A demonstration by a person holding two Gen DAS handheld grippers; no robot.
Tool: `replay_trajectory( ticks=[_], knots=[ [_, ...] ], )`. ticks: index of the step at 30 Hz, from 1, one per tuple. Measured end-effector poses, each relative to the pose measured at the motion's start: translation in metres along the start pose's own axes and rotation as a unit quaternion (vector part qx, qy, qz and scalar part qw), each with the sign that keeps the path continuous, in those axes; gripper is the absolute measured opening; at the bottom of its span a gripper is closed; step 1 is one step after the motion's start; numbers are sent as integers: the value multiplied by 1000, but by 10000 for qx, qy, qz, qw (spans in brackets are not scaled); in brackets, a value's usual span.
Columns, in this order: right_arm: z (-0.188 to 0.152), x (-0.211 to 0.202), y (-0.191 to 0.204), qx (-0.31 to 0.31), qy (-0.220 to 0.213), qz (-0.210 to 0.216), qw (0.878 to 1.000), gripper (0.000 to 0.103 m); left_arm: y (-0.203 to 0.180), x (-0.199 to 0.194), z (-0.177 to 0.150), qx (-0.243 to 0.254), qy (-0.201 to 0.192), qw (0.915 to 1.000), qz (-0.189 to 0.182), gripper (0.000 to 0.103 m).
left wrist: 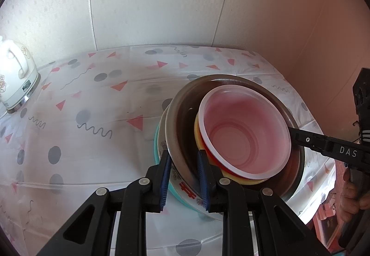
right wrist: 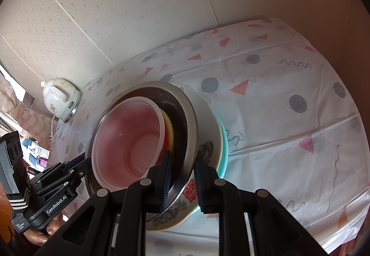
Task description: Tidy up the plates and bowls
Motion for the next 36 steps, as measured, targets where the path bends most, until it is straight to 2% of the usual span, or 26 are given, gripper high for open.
replay_trajectory(
  ticks=[27, 36],
  knots=[
    [-9, 4, 6, -94, 95, -31, 9999, 19, -2, -9, -5, -13, -124, 9999, 18, 25],
    [-8, 0, 2, 56, 97, 64, 9999, 20, -1, -12, -5, -29, -166, 9999, 6, 25]
  ],
)
Point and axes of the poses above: each gripper's, at about its wrist camera, not at the fingertips, and x roughly the way its jaws point, y to its left, z to its top, the point moved 5 cm from there along x, roughly the way its jaws point, and after that the axes turned 6 degrees about -z, right-handed, at the moved point
